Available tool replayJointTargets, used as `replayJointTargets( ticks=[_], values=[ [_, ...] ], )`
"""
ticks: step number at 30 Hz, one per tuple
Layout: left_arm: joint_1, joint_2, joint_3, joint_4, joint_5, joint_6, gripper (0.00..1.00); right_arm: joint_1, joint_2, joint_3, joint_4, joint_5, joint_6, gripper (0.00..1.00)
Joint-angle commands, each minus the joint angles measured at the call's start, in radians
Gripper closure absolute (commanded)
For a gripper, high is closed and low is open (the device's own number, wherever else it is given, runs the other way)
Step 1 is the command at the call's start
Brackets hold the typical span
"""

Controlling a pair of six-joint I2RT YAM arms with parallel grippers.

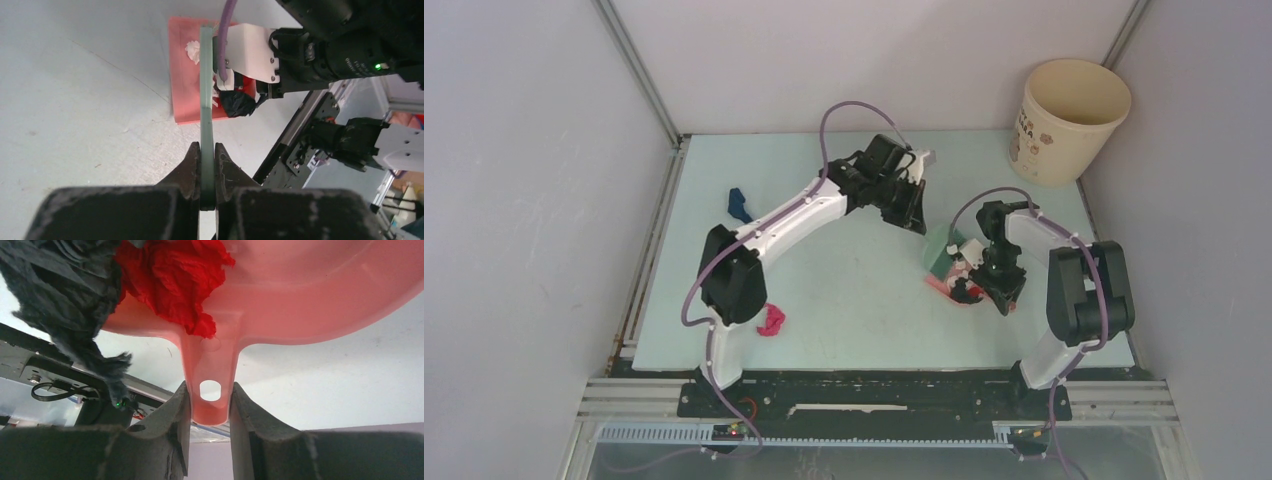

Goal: Sweep away the paper scraps from the table

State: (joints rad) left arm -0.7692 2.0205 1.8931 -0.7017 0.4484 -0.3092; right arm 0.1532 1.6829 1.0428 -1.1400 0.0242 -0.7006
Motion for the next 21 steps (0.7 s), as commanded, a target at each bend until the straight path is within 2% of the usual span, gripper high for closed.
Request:
replayJointTargets(
  ticks=[1, 6, 11, 16, 21],
  values=[
    [0.015, -0.137, -0.015, 0.122, -0.031, -0.07, 0.95, 0.002, -0.064, 0.006, 0.024, -0.034, 0.021, 1.0],
    [0.016, -0.22, -0.058, 0.122, -0.14, -0.052, 0.95, -0.008, -0.107, -0.007, 0.02, -0.052, 0.021, 1.0],
    [0.016, -0.365, -0.141, 0.112, -0.309, -0.016, 0.95, -0.014, -0.171, -0.006, -0.008, -0.039, 0.013, 1.0],
    [0.016, -0.571, -0.391, 0.16, -0.428, 0.002, 0.95, -0.029, -0.226, 0.001, -0.05, -0.043, 0.003, 1.0],
    [0.016, -0.712, -0.587, 0.208, -0.446, 0.018, 0.96, -0.033, -0.254, 0.046, -0.091, -0.036, 0.0, 1.0]
  ],
)
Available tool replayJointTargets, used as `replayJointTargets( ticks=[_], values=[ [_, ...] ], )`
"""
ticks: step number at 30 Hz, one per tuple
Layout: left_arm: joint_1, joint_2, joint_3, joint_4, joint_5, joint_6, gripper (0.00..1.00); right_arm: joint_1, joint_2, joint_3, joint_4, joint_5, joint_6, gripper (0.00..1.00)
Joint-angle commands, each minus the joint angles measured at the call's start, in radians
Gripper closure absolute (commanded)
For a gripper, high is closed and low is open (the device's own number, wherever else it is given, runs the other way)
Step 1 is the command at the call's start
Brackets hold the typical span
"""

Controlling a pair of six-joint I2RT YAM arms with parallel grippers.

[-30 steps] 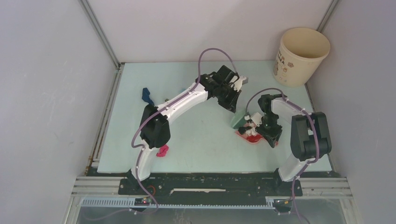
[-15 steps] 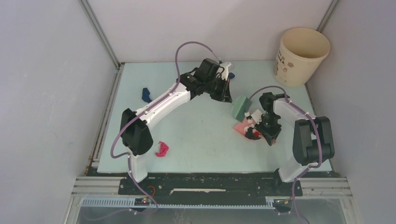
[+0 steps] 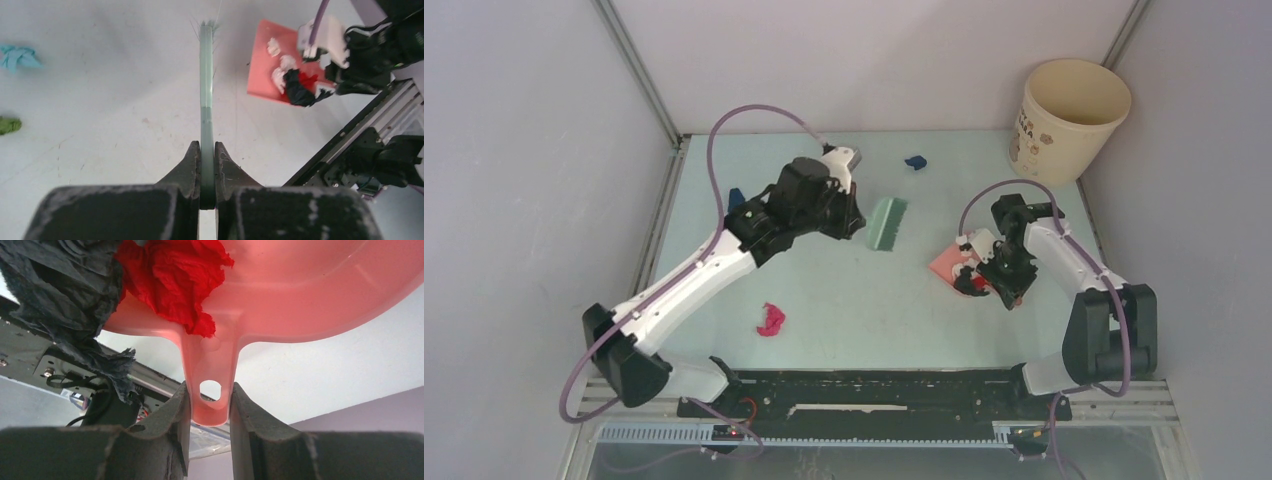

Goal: Sweep away the paper scraps from the table

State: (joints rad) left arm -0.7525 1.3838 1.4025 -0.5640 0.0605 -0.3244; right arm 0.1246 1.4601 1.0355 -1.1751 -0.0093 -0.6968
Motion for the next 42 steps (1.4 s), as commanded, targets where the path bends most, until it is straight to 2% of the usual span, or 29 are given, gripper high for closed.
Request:
replayJointTargets(
  ticks=[1, 9, 15, 22, 28, 33, 38, 42],
  values=[
    [-0.001, -0.09, -0.119, 0.077, -0.057, 0.036, 0.96, -0.006, -0.025, 0.068, -0.072, -0.002, 0.0, 1.0],
    [-0.001, -0.148, -0.244, 0.107, 0.0, 0.04, 0.95, -0.038, -0.013, 0.203, -0.146, 0.002, 0.006, 1.0],
    [-0.013, -0.189, -0.307, 0.148, 0.053, 0.026, 0.94, -0.106, 0.034, 0.369, -0.208, 0.009, -0.007, 1.0],
    [-0.028, -0.214, -0.34, 0.168, 0.077, 0.044, 0.94, -0.206, 0.173, 0.696, -0.321, 0.0, -0.038, 1.0],
    [-0.048, -0.207, -0.347, 0.159, 0.066, 0.053, 0.93, -0.255, 0.345, 1.061, -0.429, -0.014, -0.039, 1.0],
    [-0.081, -0.195, -0.343, 0.159, 0.07, 0.054, 0.93, -0.261, 0.443, 1.258, -0.428, 0.043, -0.029, 1.0],
    [-0.101, -0.171, -0.344, 0.159, 0.082, 0.057, 0.93, -0.29, 0.537, 1.437, -0.421, 0.022, 0.028, 1.0],
    [-0.111, -0.151, -0.348, 0.154, 0.089, 0.058, 0.93, -0.317, 0.576, 1.489, -0.354, 0.02, 0.057, 1.0]
  ],
)
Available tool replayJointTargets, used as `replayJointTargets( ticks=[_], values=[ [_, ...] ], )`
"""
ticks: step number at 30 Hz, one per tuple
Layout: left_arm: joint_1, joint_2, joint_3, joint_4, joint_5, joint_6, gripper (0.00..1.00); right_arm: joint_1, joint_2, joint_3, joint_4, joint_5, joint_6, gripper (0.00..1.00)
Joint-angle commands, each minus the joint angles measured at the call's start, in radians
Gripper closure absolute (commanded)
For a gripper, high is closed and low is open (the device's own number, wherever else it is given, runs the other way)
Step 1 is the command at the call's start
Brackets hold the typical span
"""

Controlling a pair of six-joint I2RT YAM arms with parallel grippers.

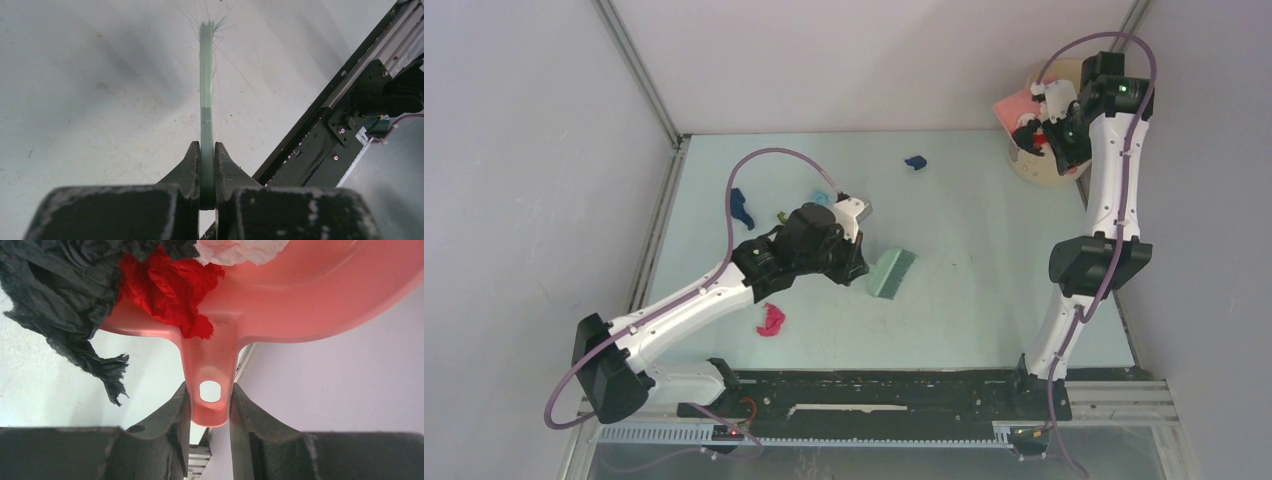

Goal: Sweep away the paper scraps from the table

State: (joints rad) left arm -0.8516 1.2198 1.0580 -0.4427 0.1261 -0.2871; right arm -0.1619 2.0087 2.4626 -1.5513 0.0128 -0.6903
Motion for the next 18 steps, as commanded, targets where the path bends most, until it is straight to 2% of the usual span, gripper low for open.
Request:
replayJointTargets(
  ticks=[1, 9, 14, 18],
  values=[
    [-0.015, 0.017, -0.002, 0.03, 0.024, 0.022, 0.93, -0.036, 0.031, 0.062, 0.045, -0.001, 0.05, 1.0],
    [-0.064, 0.06, 0.005, 0.023, 0.01, 0.04, 0.93, -0.098, 0.095, 0.162, 0.216, -0.03, 0.096, 1.0],
    [-0.083, 0.084, 0.012, 0.011, 0.01, 0.049, 0.93, -0.127, 0.115, 0.157, 0.351, -0.013, 0.145, 1.0],
    [-0.094, 0.097, 0.018, 0.006, 0.016, 0.051, 0.93, -0.12, 0.15, 0.162, 0.487, 0.144, 0.127, 1.0]
  ],
)
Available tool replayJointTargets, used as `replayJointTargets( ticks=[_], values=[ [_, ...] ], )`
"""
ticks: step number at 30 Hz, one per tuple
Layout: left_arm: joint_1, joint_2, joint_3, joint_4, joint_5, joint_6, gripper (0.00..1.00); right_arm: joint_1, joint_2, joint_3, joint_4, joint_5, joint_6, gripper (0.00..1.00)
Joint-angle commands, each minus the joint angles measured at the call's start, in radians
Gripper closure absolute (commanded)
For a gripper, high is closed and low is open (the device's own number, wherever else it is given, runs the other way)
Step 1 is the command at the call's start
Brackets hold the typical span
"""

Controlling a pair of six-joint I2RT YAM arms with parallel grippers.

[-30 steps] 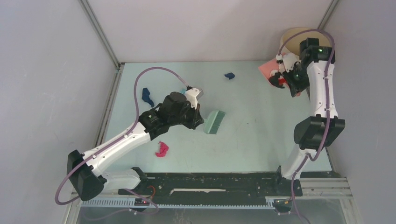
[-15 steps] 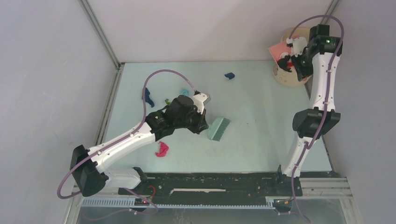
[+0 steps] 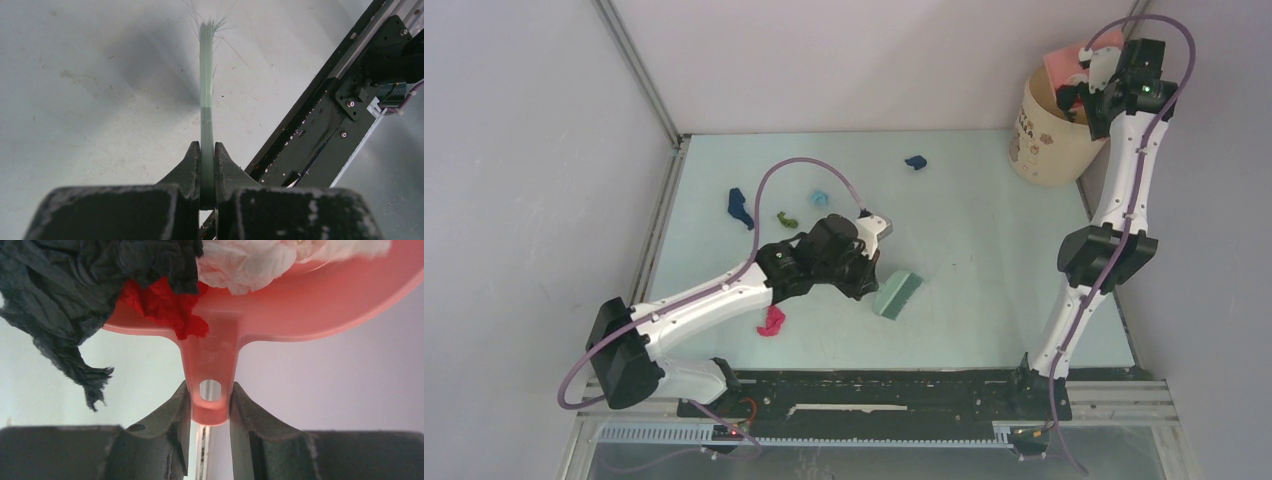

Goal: Sweep away the paper scraps from the table

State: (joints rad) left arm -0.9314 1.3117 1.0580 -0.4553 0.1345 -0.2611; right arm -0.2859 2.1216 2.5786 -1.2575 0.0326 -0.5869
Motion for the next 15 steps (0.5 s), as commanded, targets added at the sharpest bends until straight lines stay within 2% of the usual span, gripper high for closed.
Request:
replayJointTargets(
  ticks=[1, 5, 12, 15],
  values=[
    [-0.017, 0.008, 0.019, 0.017, 0.009, 0.025, 0.93, 0.009, 0.051, 0.052, 0.23, 0.167, 0.012, 1.0],
    [-0.028, 0.021, 0.02, 0.008, 0.008, 0.03, 0.93, 0.036, 0.098, 0.067, 0.384, 0.342, -0.063, 1.0],
    [-0.044, 0.034, 0.027, -0.005, 0.008, 0.038, 0.93, 0.095, 0.136, 0.003, 0.679, 0.566, -0.432, 1.0],
    [-0.047, 0.035, 0.028, -0.006, 0.008, 0.041, 0.93, 0.11, 0.13, -0.048, 0.833, 0.616, -0.672, 1.0]
  ],
)
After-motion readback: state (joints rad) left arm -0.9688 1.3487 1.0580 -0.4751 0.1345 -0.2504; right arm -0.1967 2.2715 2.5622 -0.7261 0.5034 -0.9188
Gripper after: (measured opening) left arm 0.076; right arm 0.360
